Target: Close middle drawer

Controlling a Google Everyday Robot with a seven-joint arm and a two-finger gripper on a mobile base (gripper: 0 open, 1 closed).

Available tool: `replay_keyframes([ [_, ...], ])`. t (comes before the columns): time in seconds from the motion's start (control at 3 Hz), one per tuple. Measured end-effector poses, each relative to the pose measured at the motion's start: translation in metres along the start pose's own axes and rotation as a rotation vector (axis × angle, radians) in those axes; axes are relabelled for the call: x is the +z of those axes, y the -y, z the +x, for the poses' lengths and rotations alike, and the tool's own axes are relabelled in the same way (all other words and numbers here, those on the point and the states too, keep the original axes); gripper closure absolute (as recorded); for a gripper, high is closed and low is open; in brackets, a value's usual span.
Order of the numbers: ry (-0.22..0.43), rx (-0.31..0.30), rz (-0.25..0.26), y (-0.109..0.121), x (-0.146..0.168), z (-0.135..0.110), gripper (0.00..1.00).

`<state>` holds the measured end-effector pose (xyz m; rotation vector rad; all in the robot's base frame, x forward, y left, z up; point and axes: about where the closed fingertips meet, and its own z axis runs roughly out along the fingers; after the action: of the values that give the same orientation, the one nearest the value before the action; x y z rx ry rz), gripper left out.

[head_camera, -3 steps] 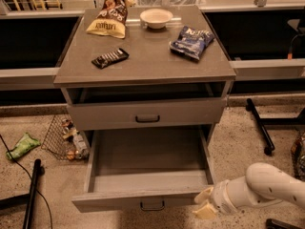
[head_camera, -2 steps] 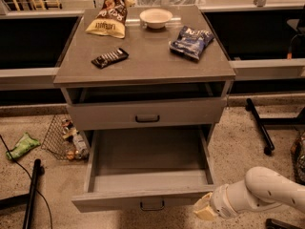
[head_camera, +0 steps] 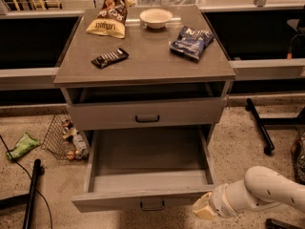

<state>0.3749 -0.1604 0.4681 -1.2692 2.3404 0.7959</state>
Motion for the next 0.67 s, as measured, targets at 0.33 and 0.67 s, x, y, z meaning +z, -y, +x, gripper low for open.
replay_keyframes([
  [0.33, 0.075, 0.025, 0.026, 0.020, 0.010, 0.005, 1.00],
  [0.67, 0.147, 0.050, 0.064, 0.052, 0.022, 0.003, 1.00],
])
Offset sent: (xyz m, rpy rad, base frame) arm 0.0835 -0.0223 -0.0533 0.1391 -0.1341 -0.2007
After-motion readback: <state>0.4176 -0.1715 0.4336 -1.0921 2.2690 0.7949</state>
